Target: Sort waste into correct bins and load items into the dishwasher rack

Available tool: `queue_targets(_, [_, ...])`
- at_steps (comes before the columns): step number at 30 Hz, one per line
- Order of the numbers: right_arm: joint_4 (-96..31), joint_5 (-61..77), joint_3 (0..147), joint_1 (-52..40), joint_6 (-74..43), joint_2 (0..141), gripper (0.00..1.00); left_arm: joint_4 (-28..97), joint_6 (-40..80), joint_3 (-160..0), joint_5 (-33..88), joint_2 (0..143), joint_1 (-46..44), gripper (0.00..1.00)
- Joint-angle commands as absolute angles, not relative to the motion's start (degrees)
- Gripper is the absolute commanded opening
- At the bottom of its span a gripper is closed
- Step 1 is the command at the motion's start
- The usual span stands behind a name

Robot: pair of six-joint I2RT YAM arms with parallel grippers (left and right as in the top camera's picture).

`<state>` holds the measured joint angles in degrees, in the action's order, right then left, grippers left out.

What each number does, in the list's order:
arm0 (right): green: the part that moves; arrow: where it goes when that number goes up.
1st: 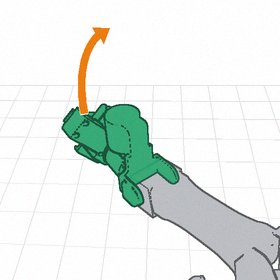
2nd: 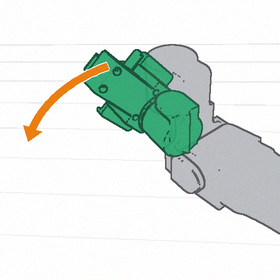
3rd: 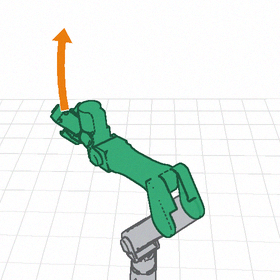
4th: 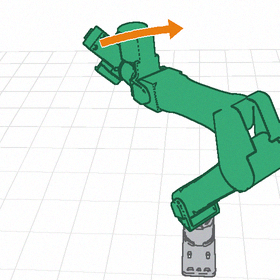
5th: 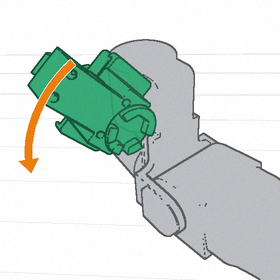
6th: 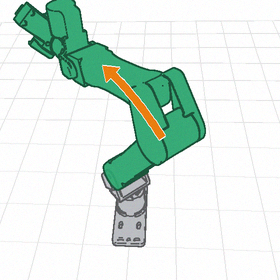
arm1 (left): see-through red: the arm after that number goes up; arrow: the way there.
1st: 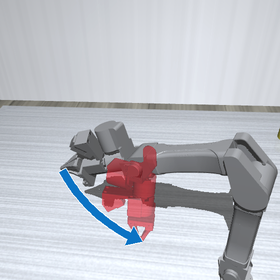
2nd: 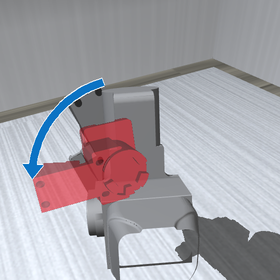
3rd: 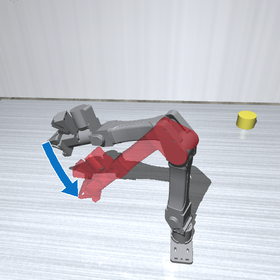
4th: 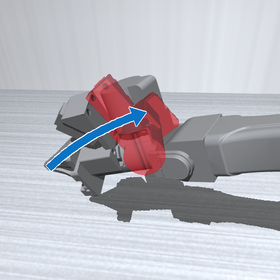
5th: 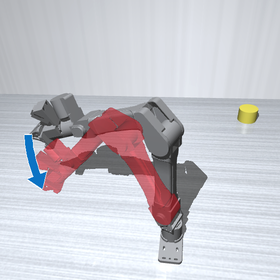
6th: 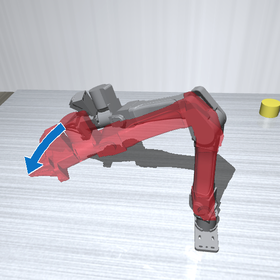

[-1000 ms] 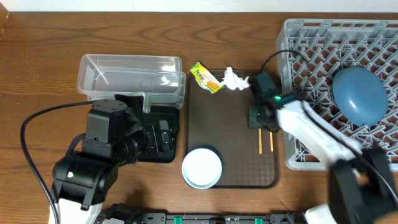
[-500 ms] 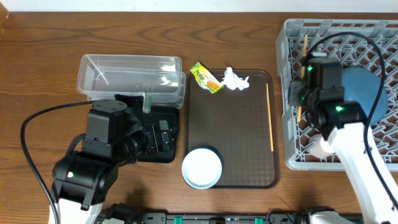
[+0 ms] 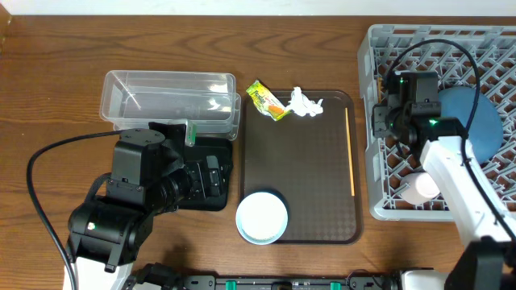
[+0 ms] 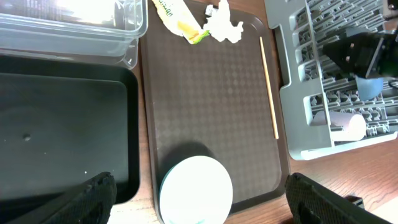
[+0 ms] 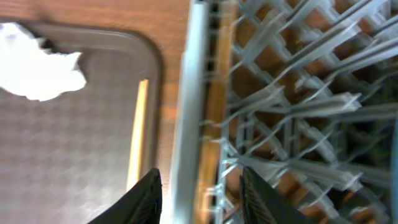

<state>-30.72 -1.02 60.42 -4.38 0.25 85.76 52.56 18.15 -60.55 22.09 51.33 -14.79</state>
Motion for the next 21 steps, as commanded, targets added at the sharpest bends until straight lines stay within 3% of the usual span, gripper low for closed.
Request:
queue_targets(1, [-33.19,5.3,62.04,-8.43,-4.56,80.29,0.39,52.66,17.61,-61.84,21.74,51.22,-14.79,0.89])
queue_targets(5, [-39.35,3.99,62.0,-14.72,-6.02,79.09,0.37,52.66,17.61,-61.84,21.76,51.22,-14.81,0.89])
queue_targets(14, [-41.06,-17.89,58.65,-23.22,-21.54,88.66,0.33,52.66,17.61,-61.84,21.76,51.22,-14.79,0.89])
queue_targets(21, [-34.39,-14.09,58.65,-23.18,-19.9,97.51,0.33,52.66,17.61,-61.84,21.74,51.22,-14.79,0.89])
